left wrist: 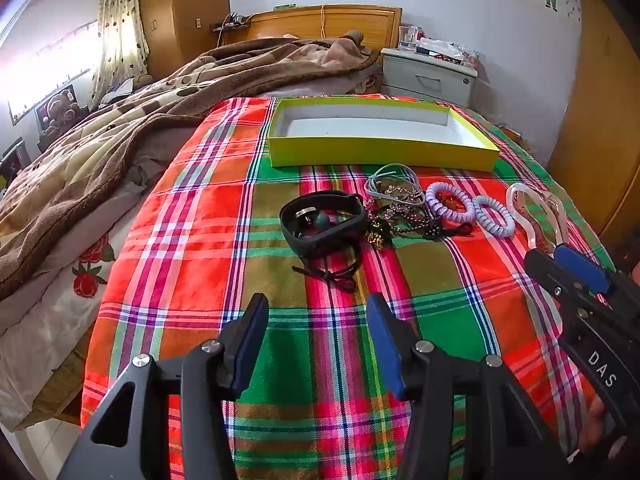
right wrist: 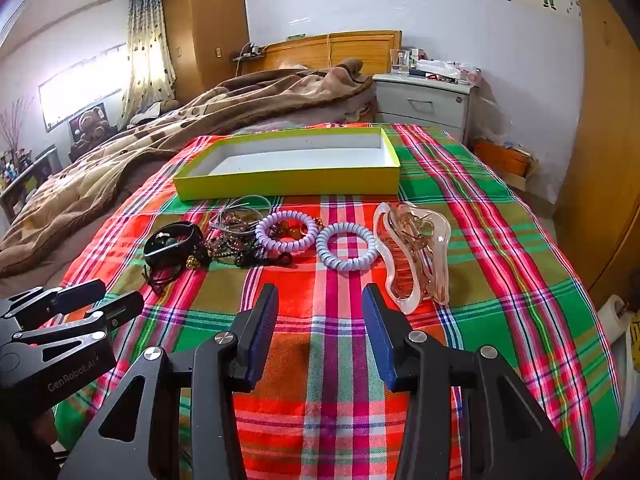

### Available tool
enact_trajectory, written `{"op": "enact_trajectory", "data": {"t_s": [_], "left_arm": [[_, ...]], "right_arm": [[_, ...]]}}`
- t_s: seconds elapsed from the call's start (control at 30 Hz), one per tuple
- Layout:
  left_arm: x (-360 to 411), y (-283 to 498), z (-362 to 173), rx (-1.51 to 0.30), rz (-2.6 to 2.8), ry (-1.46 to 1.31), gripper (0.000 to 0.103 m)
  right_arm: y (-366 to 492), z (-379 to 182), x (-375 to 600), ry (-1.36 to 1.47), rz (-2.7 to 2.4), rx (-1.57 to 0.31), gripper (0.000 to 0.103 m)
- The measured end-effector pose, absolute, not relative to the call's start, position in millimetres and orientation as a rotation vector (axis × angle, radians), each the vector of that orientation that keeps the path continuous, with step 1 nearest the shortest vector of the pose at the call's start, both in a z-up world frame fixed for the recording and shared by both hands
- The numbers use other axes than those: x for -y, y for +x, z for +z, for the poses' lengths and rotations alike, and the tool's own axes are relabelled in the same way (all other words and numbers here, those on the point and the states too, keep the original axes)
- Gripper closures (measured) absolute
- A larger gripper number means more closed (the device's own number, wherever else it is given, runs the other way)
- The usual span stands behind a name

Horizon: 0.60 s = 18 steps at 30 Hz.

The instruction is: Organize jewelry

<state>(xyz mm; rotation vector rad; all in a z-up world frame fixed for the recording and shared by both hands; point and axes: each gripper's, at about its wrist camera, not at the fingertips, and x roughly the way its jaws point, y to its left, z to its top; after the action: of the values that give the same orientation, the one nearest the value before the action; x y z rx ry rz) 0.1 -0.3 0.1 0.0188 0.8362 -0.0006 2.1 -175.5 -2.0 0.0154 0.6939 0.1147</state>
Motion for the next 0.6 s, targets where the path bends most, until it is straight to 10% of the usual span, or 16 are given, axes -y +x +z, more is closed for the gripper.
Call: {"op": "enact_trajectory", "data": {"t_s": [0.6], "left_arm": [[-7, -1, 9, -0.815, 0.024, 0.015, 0.050]], "right_arm": [[2, 0, 172, -0.001, 0.108, -0.690, 0.059]]}}
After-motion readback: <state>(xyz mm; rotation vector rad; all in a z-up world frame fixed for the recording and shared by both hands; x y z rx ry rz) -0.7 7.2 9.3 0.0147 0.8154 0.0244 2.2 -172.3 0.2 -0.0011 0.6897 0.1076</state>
